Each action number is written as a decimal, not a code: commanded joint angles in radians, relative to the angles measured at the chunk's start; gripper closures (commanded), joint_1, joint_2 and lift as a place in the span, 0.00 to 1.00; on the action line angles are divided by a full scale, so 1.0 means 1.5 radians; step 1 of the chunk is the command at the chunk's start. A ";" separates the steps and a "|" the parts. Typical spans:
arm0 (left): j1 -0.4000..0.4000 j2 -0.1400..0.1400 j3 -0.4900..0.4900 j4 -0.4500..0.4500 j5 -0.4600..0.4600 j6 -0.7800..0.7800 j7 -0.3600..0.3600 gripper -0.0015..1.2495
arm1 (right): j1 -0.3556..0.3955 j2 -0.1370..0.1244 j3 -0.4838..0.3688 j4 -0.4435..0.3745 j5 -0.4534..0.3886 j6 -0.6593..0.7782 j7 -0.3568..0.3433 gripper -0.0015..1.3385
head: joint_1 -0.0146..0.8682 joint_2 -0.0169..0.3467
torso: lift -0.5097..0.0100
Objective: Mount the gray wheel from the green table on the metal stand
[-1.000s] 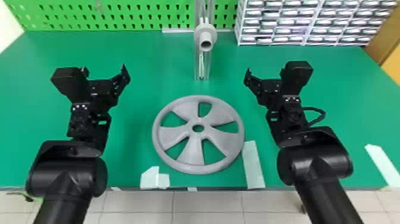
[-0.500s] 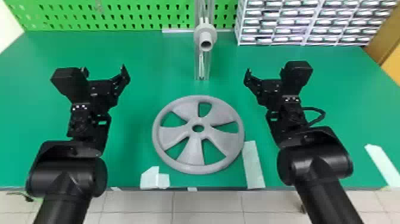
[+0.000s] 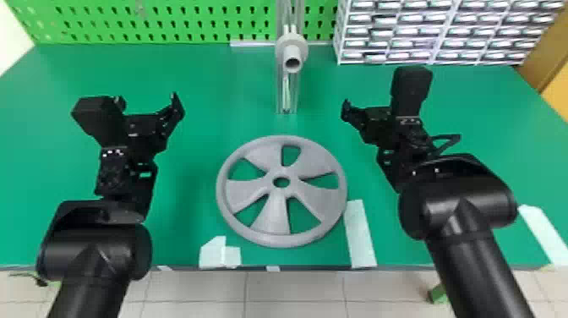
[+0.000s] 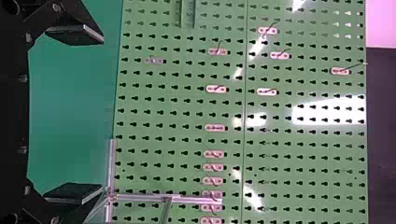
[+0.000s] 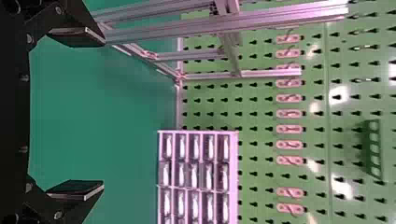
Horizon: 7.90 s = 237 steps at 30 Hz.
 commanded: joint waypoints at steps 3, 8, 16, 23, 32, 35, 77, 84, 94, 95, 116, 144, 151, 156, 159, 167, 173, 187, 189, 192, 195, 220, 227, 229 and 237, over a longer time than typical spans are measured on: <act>0.000 0.000 0.000 0.000 0.000 0.000 0.000 0.13 | -0.032 -0.011 0.007 -0.030 -0.039 0.134 0.000 0.16 | 1.00 0.19 | 0.79; 0.000 0.000 -0.001 0.000 0.000 0.000 0.000 0.13 | -0.069 -0.015 0.006 -0.042 -0.069 0.265 0.000 0.18 | 1.00 0.19 | 0.79; 0.000 0.000 -0.003 0.000 -0.003 0.000 0.000 0.13 | -0.120 -0.026 0.012 -0.042 -0.125 0.411 0.000 0.21 | 1.00 0.19 | 0.79; -0.001 0.000 -0.006 0.003 -0.005 0.000 0.000 0.13 | -0.167 -0.033 0.011 -0.023 -0.164 0.537 0.000 0.21 | 1.00 0.19 | 0.79; -0.002 0.001 -0.010 0.005 -0.009 0.000 0.000 0.13 | -0.209 -0.029 0.010 0.024 -0.194 0.625 0.000 0.20 | 1.00 0.19 | 0.79; -0.003 0.001 -0.012 0.006 -0.012 0.001 0.000 0.13 | -0.223 -0.030 0.015 0.040 -0.195 0.645 0.000 0.20 | 1.00 0.19 | 0.79; -0.006 0.016 -0.031 0.008 -0.019 0.006 0.000 0.13 | -0.275 -0.001 0.002 0.163 -0.213 0.720 0.000 0.20 | 1.00 0.19 | 0.79; -0.006 0.016 -0.031 0.008 -0.019 0.006 0.000 0.13 | -0.271 0.005 0.008 0.163 -0.192 0.718 0.000 0.20 | 1.00 0.19 | 0.79; -0.007 0.016 -0.032 0.008 -0.019 0.006 0.000 0.13 | -0.267 0.008 0.013 0.167 -0.185 0.718 0.000 0.21 | 1.00 0.19 | 0.79; -0.008 0.016 -0.032 0.008 -0.019 0.006 0.000 0.13 | -0.266 0.009 0.013 0.169 -0.184 0.717 0.000 0.21 | 1.00 0.19 | 0.79; -0.010 0.017 -0.035 0.008 -0.019 0.006 0.000 0.13 | -0.262 0.012 0.008 0.198 -0.186 0.705 0.000 0.21 | 1.00 0.19 | 0.79; -0.012 0.018 -0.038 0.008 -0.019 0.005 0.000 0.13 | -0.256 0.011 0.005 0.211 -0.204 0.698 0.000 0.45 | 1.00 0.19 | 0.79; -0.012 0.018 -0.039 0.008 -0.020 0.004 0.000 0.13 | -0.258 0.010 0.008 0.221 -0.217 0.696 0.000 0.45 | 1.00 0.19 | 0.79; -0.012 0.018 -0.039 0.008 -0.020 0.004 0.000 0.13 | -0.258 0.010 0.011 0.227 -0.220 0.696 0.000 0.45 | 1.00 0.19 | 0.79; -0.012 0.018 -0.039 0.008 -0.020 0.004 0.000 0.13 | -0.259 0.010 0.012 0.231 -0.222 0.696 0.000 0.46 | 1.00 0.19 | 0.79; -0.013 0.018 -0.039 0.008 -0.021 0.004 0.000 0.13 | -0.260 0.010 0.011 0.233 -0.228 0.695 0.000 0.58 | 1.00 0.19 | 0.79; -0.013 0.018 -0.038 0.008 -0.021 0.004 0.000 0.13 | -0.260 0.010 0.012 0.233 -0.229 0.694 0.000 0.59 | 1.00 0.19 | 0.79; -0.013 0.018 -0.039 0.008 -0.022 0.004 0.000 0.13 | -0.259 0.011 0.011 0.233 -0.228 0.691 0.000 0.78 | 1.00 0.19 | 0.79; -0.012 0.018 -0.039 0.008 -0.023 0.004 0.000 0.13 | -0.259 0.011 0.011 0.233 -0.228 0.690 0.000 0.80 | 1.00 0.19 | 0.79; -0.012 0.018 -0.040 0.008 -0.023 0.004 0.000 0.13 | -0.259 0.011 0.012 0.233 -0.228 0.690 0.000 0.80 | 1.00 0.19 | 0.79; -0.012 0.018 -0.039 0.008 -0.023 0.004 0.000 0.13 | -0.259 0.011 0.012 0.233 -0.228 0.690 0.000 0.80 | 1.00 0.19 | 0.79; -0.006 0.018 -0.039 0.001 -0.019 0.003 0.000 0.13 | -0.226 0.010 0.007 0.151 -0.199 0.667 0.000 0.94 | 1.00 0.19 | 0.79; 0.024 0.018 -0.049 -0.041 -0.017 0.004 0.031 0.14 | -0.207 0.010 0.008 0.108 -0.178 0.660 0.000 0.94 | 1.00 0.19 | 0.79; 0.038 0.018 -0.054 -0.060 -0.017 0.005 0.048 0.14 | -0.202 0.010 0.009 0.099 -0.172 0.654 0.000 0.94 | 1.00 0.19 | 0.79; 0.091 0.019 -0.060 -0.130 -0.011 0.040 0.049 0.14 | -0.171 0.004 0.009 0.056 -0.163 0.613 0.000 0.94 | 1.00 0.19 | 0.79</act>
